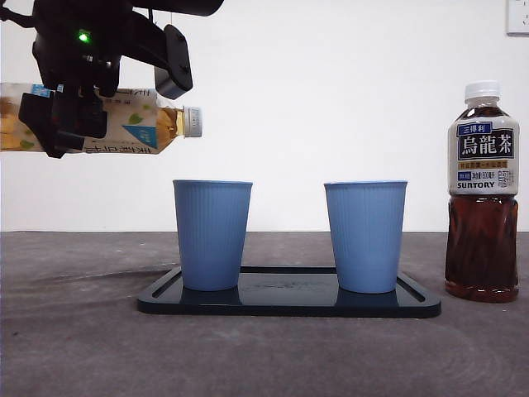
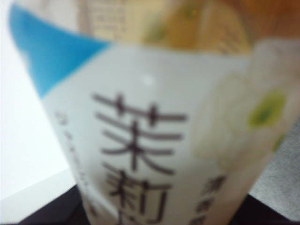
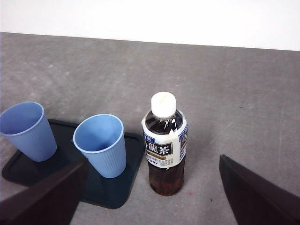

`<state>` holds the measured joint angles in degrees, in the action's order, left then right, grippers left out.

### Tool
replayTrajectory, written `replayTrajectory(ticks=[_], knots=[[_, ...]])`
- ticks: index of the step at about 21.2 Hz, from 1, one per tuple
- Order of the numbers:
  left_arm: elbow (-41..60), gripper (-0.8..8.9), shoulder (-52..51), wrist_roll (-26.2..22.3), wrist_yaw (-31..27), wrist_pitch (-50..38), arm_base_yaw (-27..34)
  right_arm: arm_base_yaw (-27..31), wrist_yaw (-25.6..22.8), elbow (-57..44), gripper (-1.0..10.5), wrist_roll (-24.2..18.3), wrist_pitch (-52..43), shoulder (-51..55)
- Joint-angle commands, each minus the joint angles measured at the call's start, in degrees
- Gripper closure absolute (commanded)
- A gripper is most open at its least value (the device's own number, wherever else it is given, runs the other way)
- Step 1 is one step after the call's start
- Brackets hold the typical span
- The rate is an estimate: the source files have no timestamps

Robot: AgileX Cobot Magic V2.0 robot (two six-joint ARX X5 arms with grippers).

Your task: Pour the drink into the cup

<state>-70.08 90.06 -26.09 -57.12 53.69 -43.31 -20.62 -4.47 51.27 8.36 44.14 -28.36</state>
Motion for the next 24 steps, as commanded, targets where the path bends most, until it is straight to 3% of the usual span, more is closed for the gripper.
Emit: replayTrajectory(ticks=[1, 6, 15, 24], knots=[[-1.97, 6.28, 0.42, 5.62, -1.77, -0.57, -0.59, -0.31, 0.17, 0.90, 5.0, -0.02, -0.22, -0.28], [-1.97, 6.28, 0.28, 16.48, 4.90, -0.52, -0.42, -0.31, 0.15, 0.90, 5.0, -0.02, 1.07, -0.28], [-1.97, 6.28, -0.24, 27.96, 19.17, -2.36, 1.33, -0.31, 0.13, 0.90, 5.0, -0.02, 2.38, -0.28], [-1.95, 6.28, -7.72, 30.80, 24.11, -7.39, 3.21, -0.31, 0.13, 0.90, 5.0, -0.02, 2.43, -0.28]])
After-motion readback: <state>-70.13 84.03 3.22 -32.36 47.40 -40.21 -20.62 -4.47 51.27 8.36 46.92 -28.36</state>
